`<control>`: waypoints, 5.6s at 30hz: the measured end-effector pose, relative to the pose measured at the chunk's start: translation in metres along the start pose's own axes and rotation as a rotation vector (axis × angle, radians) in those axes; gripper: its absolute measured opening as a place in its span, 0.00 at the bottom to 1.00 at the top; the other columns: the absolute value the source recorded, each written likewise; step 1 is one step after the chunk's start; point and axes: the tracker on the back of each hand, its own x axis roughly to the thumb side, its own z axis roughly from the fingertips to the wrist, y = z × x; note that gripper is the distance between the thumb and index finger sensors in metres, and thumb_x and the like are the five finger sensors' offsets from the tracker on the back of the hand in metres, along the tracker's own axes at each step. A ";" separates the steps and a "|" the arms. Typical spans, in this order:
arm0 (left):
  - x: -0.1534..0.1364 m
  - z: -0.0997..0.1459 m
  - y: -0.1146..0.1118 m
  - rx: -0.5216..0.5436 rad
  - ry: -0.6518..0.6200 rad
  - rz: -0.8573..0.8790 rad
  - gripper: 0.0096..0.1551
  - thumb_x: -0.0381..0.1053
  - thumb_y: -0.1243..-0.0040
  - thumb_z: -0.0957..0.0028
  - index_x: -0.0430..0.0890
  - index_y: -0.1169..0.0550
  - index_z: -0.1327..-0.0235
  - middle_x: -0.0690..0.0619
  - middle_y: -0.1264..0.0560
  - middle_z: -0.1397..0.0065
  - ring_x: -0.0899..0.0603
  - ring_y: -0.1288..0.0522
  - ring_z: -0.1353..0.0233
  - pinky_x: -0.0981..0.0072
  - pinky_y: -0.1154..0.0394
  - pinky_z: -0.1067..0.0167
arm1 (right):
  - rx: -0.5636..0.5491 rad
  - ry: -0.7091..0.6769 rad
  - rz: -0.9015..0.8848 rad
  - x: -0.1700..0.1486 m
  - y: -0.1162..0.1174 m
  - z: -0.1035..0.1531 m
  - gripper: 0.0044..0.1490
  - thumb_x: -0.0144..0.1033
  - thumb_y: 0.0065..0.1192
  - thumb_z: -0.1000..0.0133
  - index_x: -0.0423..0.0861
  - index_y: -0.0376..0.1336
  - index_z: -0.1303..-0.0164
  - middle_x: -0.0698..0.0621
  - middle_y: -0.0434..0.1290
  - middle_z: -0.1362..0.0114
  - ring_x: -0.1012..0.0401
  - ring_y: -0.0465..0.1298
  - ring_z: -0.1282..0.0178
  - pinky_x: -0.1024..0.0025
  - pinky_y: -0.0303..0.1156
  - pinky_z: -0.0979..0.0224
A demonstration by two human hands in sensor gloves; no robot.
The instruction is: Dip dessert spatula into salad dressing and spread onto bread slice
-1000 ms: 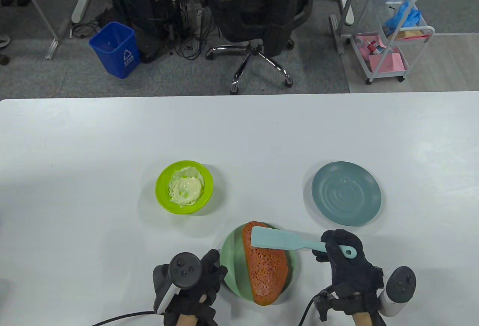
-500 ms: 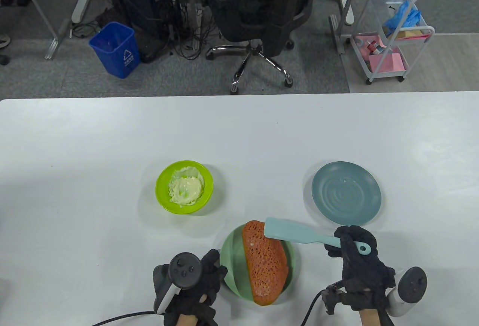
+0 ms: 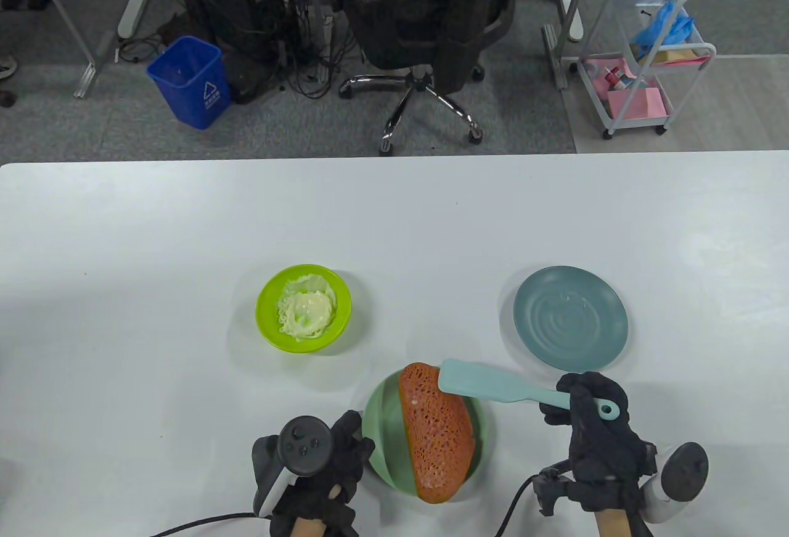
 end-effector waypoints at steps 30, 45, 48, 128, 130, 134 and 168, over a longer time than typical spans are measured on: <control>0.000 0.000 0.000 0.003 -0.002 -0.006 0.35 0.56 0.35 0.38 0.38 0.27 0.25 0.53 0.16 0.48 0.53 0.11 0.61 0.66 0.14 0.60 | 0.191 0.112 0.005 -0.004 0.013 0.000 0.26 0.52 0.55 0.37 0.45 0.62 0.40 0.38 0.71 0.41 0.43 0.83 0.60 0.57 0.79 0.59; 0.001 0.001 -0.001 0.010 -0.004 -0.017 0.35 0.56 0.35 0.38 0.38 0.27 0.25 0.53 0.16 0.48 0.53 0.11 0.61 0.66 0.14 0.60 | 0.009 0.104 0.076 0.009 -0.023 -0.006 0.24 0.52 0.54 0.37 0.46 0.62 0.41 0.39 0.72 0.43 0.44 0.82 0.64 0.58 0.77 0.62; 0.001 0.001 -0.001 0.013 -0.005 -0.022 0.35 0.56 0.35 0.38 0.38 0.27 0.25 0.53 0.16 0.48 0.53 0.11 0.61 0.66 0.14 0.60 | 0.003 0.111 0.069 0.008 -0.026 -0.007 0.24 0.52 0.54 0.37 0.47 0.62 0.40 0.40 0.71 0.42 0.44 0.82 0.64 0.58 0.77 0.61; 0.031 0.031 0.019 0.375 -0.272 -0.400 0.42 0.63 0.64 0.34 0.37 0.37 0.15 0.32 0.43 0.15 0.22 0.43 0.19 0.31 0.42 0.28 | -0.272 0.147 -0.003 -0.018 -0.041 -0.031 0.30 0.52 0.63 0.36 0.56 0.54 0.28 0.45 0.55 0.17 0.36 0.68 0.26 0.53 0.71 0.25; 0.031 0.031 0.019 0.375 -0.270 -0.399 0.42 0.63 0.64 0.34 0.38 0.37 0.15 0.32 0.43 0.15 0.22 0.43 0.19 0.31 0.42 0.28 | -0.267 0.153 0.009 -0.020 -0.041 -0.031 0.31 0.52 0.63 0.36 0.56 0.53 0.28 0.45 0.54 0.16 0.36 0.68 0.25 0.53 0.71 0.25; 0.031 0.030 0.019 0.369 -0.267 -0.388 0.42 0.63 0.64 0.34 0.38 0.37 0.15 0.32 0.43 0.15 0.22 0.43 0.19 0.31 0.42 0.28 | -0.223 0.159 0.048 -0.022 -0.043 -0.031 0.35 0.51 0.64 0.37 0.54 0.51 0.25 0.42 0.51 0.16 0.35 0.67 0.25 0.54 0.70 0.24; 0.031 0.029 0.020 0.340 -0.256 -0.370 0.43 0.64 0.63 0.34 0.38 0.37 0.14 0.32 0.43 0.15 0.22 0.43 0.19 0.31 0.42 0.28 | 0.236 0.364 1.162 -0.011 -0.008 -0.012 0.41 0.32 0.74 0.39 0.51 0.54 0.19 0.39 0.54 0.17 0.42 0.68 0.20 0.59 0.71 0.24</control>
